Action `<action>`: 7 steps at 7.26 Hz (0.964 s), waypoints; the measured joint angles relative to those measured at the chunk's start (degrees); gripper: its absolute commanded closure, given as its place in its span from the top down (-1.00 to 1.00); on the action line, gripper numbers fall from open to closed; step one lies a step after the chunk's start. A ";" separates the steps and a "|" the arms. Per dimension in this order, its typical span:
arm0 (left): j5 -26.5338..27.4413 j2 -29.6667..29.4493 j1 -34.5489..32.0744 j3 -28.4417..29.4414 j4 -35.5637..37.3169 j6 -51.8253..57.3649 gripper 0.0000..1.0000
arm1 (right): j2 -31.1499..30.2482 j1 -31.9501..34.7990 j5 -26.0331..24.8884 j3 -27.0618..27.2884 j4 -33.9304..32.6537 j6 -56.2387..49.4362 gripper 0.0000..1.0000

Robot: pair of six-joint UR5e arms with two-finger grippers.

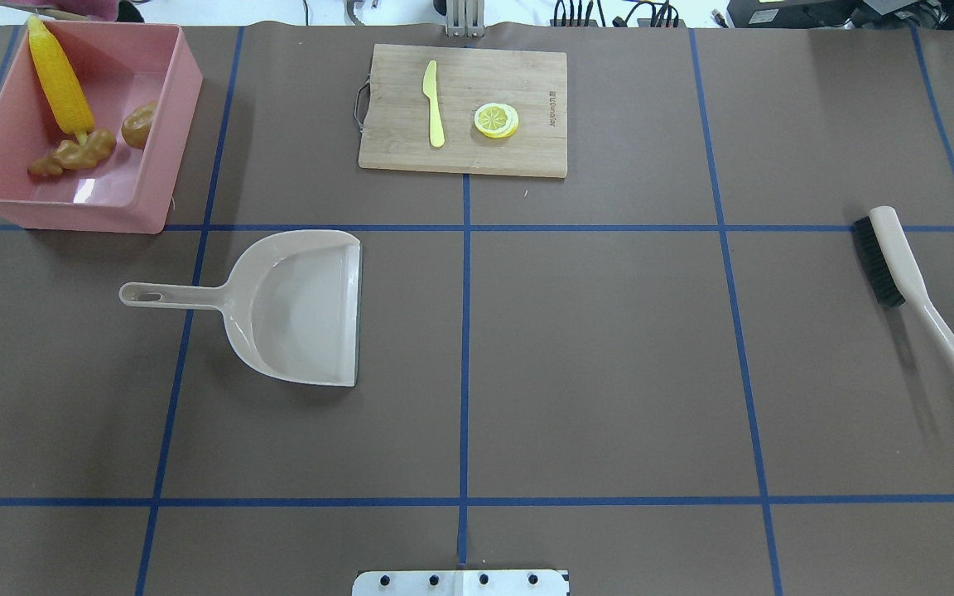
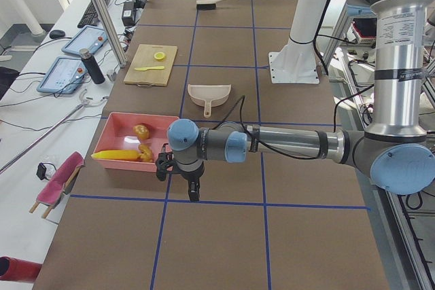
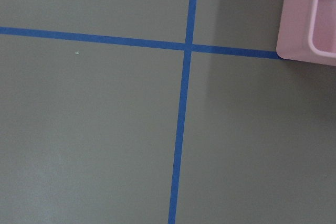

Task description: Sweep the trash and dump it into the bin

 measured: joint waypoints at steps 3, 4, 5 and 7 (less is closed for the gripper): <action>-0.03 -0.55 -0.47 1.64 -3.35 -0.65 0.96 | 0.06 -0.02 0.05 -0.02 -0.05 0.00 1.00; -0.10 -0.64 -0.76 1.42 -3.40 -0.78 0.96 | 0.16 -0.01 0.24 -0.12 -0.07 -0.07 1.00; -0.16 -0.56 -1.16 0.93 -3.19 -0.84 0.96 | 0.19 0.00 0.50 -0.09 -0.10 -0.13 1.00; -0.16 -0.17 -1.82 0.33 -2.67 -0.87 0.96 | 0.31 -0.01 0.67 -0.06 -0.18 -0.14 1.00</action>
